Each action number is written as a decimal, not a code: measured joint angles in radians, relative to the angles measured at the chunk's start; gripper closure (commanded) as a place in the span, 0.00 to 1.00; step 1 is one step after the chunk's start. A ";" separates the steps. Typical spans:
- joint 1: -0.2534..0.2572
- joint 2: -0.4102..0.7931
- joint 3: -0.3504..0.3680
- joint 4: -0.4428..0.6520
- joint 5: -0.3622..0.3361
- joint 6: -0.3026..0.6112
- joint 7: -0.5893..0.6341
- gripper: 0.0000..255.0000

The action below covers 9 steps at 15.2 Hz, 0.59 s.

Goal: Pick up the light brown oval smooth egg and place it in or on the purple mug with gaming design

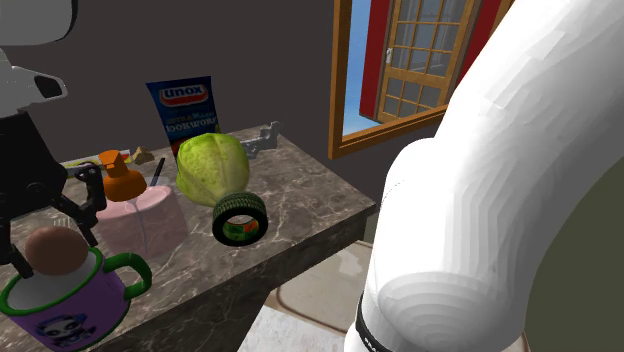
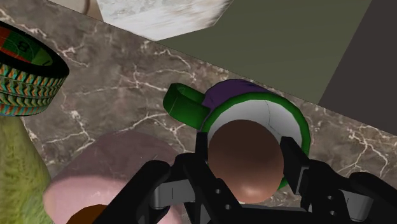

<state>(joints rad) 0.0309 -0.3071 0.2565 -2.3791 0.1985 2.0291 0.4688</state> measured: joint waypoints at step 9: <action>-0.003 -0.005 -0.005 0.033 -0.004 -0.037 0.000 0.00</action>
<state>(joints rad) 0.0279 -0.3122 0.2515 -2.3466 0.1944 1.9921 0.4691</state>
